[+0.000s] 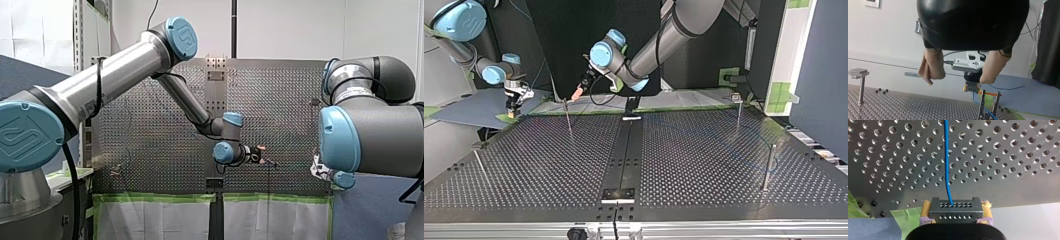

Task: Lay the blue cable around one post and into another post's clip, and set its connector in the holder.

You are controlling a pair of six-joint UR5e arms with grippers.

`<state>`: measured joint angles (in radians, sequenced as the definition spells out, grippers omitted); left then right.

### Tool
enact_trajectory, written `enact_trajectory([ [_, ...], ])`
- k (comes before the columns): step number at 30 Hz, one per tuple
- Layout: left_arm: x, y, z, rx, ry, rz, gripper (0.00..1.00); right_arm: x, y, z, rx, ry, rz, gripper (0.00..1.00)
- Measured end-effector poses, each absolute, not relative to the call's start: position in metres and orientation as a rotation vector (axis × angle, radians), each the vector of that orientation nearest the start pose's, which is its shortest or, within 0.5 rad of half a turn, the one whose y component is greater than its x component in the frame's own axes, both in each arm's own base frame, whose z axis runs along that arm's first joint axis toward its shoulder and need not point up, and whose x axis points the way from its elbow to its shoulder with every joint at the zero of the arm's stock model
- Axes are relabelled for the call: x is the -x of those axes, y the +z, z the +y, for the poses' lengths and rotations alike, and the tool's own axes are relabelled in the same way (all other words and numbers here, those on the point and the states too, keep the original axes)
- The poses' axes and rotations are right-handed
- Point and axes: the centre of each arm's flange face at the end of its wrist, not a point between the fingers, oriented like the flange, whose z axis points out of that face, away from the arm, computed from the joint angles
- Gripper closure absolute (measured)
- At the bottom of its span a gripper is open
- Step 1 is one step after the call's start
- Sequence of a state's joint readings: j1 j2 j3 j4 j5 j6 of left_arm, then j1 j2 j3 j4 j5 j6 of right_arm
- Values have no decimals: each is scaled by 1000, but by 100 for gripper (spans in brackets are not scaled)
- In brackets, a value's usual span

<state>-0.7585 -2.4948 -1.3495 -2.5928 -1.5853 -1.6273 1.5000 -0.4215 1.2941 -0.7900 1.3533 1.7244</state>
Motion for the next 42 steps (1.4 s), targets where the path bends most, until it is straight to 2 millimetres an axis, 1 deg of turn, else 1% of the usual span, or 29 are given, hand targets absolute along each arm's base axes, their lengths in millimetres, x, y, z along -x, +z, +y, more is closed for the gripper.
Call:
enact_trajectory([
  [32,-440,52,-588,-569,-593,1661,0,-101,-70,-738,-1311,1390,-1317,100],
  [35,-440,52,-588,-569,-593,1661,0,-103,-65,-739,-1319,1392,-1309,100],
  [38,-440,52,-587,-569,-593,1662,0,-106,-54,-740,-1332,1388,-1298,100],
  [42,-440,51,-587,-570,-592,1663,0,-115,-34,-738,-1347,1386,-1277,100],
])
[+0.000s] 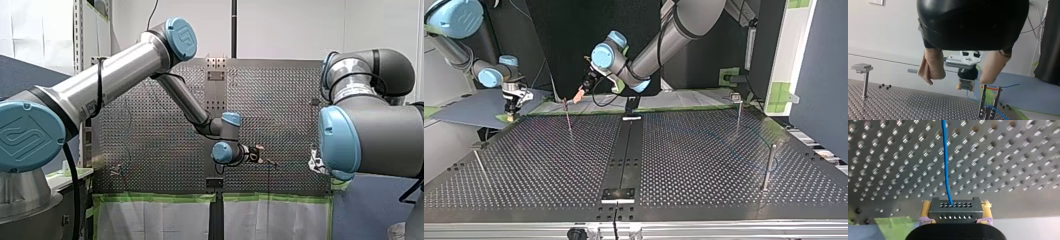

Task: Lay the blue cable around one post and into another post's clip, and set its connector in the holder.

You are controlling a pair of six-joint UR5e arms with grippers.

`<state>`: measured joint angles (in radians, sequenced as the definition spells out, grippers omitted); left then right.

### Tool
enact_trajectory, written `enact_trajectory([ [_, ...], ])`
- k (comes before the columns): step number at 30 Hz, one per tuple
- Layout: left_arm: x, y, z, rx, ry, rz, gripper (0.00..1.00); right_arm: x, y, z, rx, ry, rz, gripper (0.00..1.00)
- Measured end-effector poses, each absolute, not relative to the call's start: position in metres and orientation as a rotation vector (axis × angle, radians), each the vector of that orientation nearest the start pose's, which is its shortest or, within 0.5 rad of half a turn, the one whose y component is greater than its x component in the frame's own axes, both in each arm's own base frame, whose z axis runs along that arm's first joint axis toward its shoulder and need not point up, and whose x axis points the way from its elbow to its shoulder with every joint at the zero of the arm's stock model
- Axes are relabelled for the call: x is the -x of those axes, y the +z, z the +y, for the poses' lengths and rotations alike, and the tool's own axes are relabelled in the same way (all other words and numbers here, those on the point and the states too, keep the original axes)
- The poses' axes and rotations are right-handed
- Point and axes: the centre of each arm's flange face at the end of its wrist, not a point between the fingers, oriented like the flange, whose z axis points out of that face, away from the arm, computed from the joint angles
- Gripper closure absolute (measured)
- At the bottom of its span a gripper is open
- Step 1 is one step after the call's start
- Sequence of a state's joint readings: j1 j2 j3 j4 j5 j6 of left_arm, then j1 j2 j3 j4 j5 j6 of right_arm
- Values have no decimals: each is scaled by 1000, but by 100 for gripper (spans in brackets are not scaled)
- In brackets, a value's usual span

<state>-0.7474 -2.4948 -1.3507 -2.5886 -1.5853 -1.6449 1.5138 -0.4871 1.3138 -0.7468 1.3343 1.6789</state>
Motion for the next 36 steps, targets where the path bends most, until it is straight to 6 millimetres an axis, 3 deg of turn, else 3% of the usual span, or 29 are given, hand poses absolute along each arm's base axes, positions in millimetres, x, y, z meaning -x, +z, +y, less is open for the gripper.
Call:
enact_trajectory([
  [10,-439,51,-587,-571,-591,1664,0,-132,9,-715,-1341,1400,-1273,100],
  [18,-441,47,-579,-547,-553,1687,0,-131,51,-720,-1267,1451,-1257,100],
  [25,-443,41,-556,-504,-495,1712,0,-130,56,-722,-1245,1465,-1259,100],
  [31,-455,60,-534,-411,-461,1685,0,-130,55,-722,-1244,1468,-1259,100],
  [36,-474,82,-502,-322,-423,1644,0,-133,54,-721,-1249,1470,-1259,100],
])
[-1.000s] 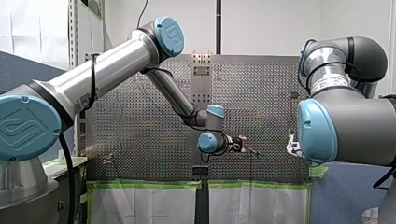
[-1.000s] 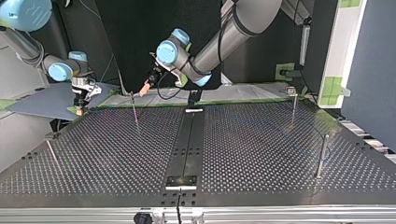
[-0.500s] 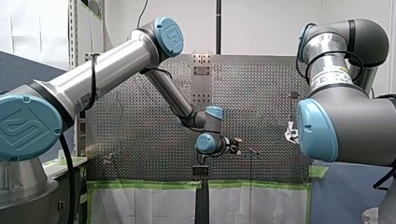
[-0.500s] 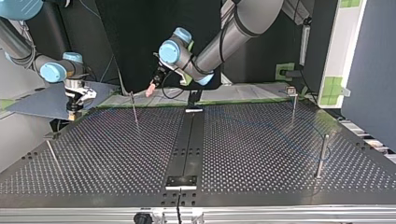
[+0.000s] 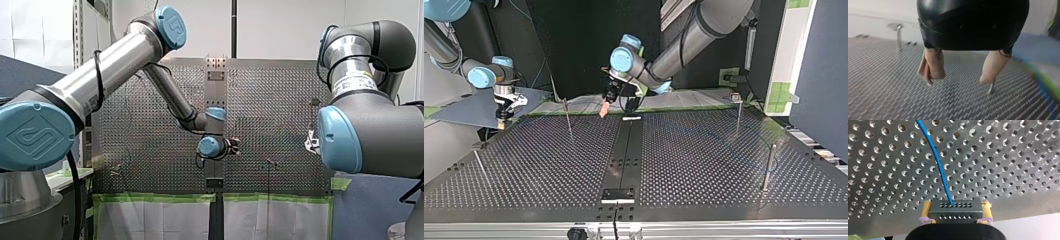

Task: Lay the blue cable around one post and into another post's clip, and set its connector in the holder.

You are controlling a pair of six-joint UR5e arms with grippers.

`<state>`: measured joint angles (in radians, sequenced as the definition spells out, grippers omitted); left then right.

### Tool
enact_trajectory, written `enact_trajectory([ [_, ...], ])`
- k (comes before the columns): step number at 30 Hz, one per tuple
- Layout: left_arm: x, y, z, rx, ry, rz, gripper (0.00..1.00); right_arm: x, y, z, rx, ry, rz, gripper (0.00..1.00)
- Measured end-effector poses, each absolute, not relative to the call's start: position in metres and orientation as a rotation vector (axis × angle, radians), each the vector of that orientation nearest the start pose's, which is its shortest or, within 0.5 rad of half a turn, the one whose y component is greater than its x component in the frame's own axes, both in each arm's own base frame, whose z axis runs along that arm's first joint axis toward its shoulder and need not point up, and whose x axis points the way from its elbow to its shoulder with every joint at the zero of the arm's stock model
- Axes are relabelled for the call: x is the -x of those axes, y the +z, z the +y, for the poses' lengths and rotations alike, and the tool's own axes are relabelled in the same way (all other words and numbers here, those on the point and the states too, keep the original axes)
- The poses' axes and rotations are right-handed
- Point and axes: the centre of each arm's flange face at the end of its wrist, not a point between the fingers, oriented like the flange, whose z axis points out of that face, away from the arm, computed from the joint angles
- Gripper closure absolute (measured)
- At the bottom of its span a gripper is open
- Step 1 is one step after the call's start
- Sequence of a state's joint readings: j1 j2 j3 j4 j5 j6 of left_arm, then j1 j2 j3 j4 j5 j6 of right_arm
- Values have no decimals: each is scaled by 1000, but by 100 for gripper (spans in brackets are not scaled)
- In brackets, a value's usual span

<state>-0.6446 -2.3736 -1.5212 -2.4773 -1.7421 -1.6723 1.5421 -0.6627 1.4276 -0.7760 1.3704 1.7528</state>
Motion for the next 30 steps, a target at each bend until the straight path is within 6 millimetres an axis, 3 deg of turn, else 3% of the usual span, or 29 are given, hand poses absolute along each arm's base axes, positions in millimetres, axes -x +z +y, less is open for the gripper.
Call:
enact_trajectory([
  [7,-496,107,-461,-216,-393,1592,0,-136,53,-720,-1252,1476,-1255,100],
  [11,-494,120,-447,-202,-375,1575,0,-139,52,-720,-1252,1484,-1255,100],
  [17,-470,135,-447,-273,-387,1562,0,-141,50,-720,-1253,1492,-1258,100],
  [26,-409,153,-461,-326,-460,1589,0,-142,47,-719,-1255,1492,-1259,100],
  [30,-394,160,-451,-294,-443,1611,0,-142,46,-719,-1256,1494,-1260,100],
])
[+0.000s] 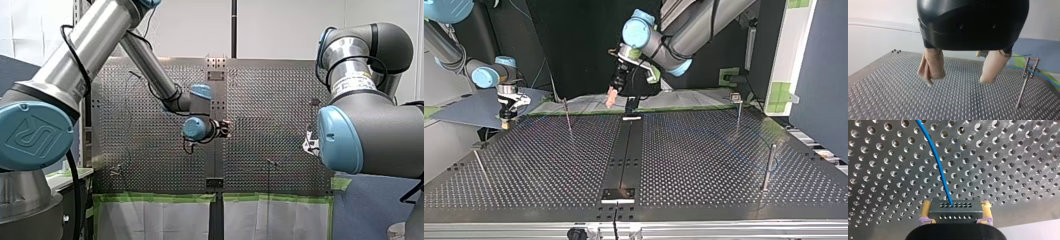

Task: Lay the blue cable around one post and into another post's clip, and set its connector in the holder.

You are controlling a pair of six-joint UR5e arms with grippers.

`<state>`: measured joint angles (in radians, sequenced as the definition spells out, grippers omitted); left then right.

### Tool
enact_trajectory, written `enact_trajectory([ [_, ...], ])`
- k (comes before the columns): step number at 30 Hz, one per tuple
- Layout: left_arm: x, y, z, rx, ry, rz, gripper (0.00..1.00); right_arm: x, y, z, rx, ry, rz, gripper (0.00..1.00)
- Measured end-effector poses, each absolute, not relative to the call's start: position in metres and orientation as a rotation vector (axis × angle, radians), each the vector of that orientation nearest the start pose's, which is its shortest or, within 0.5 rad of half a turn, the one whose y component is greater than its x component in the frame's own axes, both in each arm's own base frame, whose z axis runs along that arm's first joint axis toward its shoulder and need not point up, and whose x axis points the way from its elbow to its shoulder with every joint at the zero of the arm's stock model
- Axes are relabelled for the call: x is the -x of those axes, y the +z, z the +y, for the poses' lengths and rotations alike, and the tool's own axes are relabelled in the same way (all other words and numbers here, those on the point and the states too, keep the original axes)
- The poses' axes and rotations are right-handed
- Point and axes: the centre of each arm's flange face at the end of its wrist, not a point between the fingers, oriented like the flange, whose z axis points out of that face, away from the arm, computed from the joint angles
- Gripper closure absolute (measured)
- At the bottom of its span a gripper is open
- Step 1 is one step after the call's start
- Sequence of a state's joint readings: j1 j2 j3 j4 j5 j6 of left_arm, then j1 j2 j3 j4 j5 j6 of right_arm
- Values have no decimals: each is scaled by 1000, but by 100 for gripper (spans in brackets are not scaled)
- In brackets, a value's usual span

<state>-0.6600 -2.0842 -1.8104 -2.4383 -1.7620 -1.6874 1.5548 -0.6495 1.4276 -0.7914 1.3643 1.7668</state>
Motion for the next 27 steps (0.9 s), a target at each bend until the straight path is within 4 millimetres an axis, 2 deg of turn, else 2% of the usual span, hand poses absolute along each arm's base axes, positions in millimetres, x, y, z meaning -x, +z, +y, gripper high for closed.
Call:
enact_trajectory([
  [11,-409,185,-386,-66,-370,1572,0,-141,36,-719,-1255,1496,-1267,100],
  [17,-417,201,-345,96,-345,1510,0,-138,35,-719,-1251,1496,-1272,100],
  [27,-417,219,-282,295,-330,1429,0,-138,33,-719,-1251,1496,-1274,100],
])
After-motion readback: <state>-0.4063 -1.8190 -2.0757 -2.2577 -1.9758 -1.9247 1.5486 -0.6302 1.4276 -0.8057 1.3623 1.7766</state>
